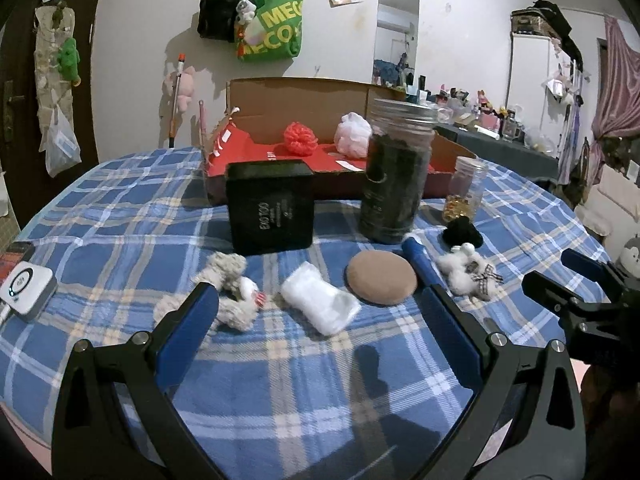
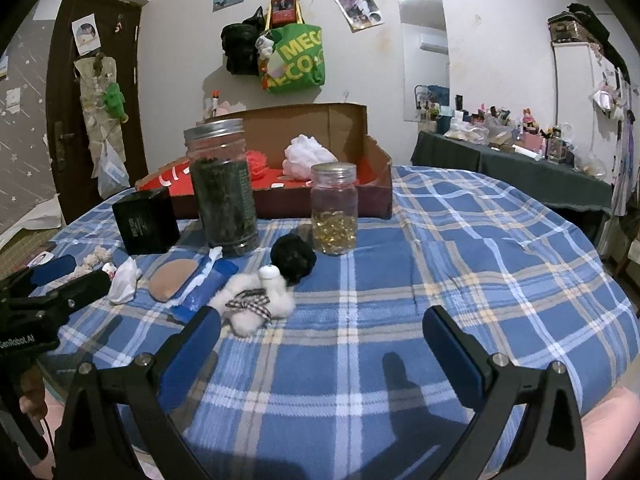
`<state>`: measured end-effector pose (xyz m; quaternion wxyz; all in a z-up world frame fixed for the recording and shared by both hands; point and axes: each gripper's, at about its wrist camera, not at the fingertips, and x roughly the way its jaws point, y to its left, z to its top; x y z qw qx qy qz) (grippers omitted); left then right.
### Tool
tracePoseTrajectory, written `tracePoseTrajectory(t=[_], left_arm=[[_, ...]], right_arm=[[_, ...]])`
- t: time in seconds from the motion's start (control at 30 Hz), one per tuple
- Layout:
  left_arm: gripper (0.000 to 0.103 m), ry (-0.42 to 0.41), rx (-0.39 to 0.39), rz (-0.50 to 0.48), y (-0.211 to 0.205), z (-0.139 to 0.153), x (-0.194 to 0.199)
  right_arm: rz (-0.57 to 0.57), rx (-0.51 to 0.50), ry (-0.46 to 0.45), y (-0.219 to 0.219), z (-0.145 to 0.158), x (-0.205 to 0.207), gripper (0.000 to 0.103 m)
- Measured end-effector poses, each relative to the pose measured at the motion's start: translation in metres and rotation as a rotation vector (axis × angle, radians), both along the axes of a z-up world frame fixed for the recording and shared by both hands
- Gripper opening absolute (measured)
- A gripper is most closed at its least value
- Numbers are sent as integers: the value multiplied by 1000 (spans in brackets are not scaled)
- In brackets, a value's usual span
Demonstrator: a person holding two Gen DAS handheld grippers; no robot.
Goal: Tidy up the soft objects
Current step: 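Move both open tools down toward the white soft items on the table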
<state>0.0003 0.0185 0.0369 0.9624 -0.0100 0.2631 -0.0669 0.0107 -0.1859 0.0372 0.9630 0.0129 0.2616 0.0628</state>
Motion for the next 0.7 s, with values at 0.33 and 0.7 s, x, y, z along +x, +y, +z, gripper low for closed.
tracePoseTrajectory(t=[0.33,0.7], left_arm=[[103,64,2,-116,9,13,20],[88,158,87,-231,-1,5,44]], right_arm=[[86,-12,62,10,0,25,103],[176,-89,132,22,-4,49,96]])
